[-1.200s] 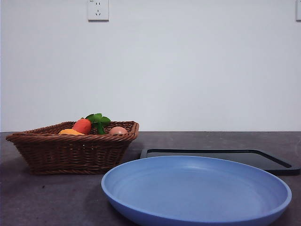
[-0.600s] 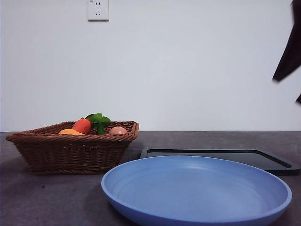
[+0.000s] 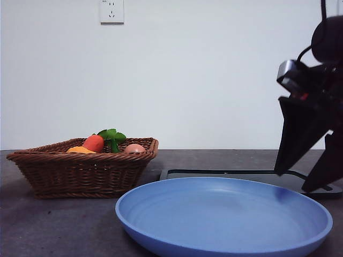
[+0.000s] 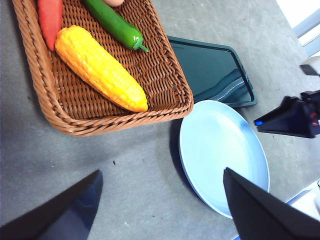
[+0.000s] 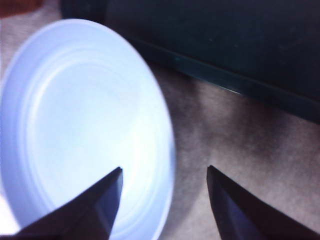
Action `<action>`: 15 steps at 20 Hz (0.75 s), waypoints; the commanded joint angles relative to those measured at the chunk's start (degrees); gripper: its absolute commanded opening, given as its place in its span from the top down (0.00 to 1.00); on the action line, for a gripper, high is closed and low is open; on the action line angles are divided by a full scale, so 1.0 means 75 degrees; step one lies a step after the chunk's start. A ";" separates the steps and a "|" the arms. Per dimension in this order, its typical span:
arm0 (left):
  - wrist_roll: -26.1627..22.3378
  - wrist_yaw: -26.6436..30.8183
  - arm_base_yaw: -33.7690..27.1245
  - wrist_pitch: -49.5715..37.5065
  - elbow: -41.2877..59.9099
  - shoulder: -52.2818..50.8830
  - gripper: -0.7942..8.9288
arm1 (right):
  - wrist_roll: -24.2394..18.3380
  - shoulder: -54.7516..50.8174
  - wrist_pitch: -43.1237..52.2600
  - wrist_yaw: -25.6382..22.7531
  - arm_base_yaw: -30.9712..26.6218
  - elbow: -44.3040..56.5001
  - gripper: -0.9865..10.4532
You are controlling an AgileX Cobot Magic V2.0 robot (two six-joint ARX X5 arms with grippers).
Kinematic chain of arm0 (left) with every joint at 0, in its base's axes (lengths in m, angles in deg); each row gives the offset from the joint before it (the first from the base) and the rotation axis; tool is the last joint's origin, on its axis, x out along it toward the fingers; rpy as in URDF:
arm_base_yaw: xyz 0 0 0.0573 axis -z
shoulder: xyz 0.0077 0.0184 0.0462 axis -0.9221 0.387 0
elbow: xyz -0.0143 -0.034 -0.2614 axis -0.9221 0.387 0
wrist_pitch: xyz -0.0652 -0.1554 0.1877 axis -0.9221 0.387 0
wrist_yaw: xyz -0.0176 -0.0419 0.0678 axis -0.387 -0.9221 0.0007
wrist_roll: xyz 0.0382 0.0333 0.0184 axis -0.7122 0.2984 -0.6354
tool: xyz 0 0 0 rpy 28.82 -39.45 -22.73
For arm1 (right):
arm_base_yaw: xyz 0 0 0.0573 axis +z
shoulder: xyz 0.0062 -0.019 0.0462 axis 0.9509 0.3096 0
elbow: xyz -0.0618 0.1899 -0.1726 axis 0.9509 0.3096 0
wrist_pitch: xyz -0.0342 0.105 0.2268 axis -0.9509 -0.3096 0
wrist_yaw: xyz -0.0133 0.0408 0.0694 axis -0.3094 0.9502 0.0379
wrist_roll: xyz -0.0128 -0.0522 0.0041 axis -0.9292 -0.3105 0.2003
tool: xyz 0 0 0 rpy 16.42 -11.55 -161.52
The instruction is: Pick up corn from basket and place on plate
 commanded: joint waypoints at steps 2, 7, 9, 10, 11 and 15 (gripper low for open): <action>-0.0012 -0.0032 0.0006 -0.0087 -0.0157 0.0055 0.51 | 0.0052 0.0449 0.0187 -0.0012 0.0079 -0.0119 0.71; -0.0015 -0.0029 0.0006 -0.0087 -0.0154 0.0154 0.51 | 0.0055 0.0749 0.0268 -0.0006 0.0388 -0.0119 0.77; -0.0015 -0.0029 0.0006 -0.0090 -0.0157 0.0207 0.51 | 0.0052 0.0758 0.0289 -0.0017 0.0519 -0.0119 0.86; -0.0015 -0.0029 0.0006 -0.0102 -0.0154 0.0239 0.51 | 0.0055 0.0758 0.0309 -0.0020 0.0539 -0.0119 0.92; -0.0015 -0.0029 0.0006 -0.0122 -0.0154 0.0262 0.51 | 0.0076 0.0758 0.0329 -0.0020 0.0539 -0.0119 0.91; -0.0015 -0.0023 0.0070 -0.0210 -0.0189 0.0405 0.51 | 0.0280 0.0662 0.0312 -0.0003 0.0522 -0.0189 0.91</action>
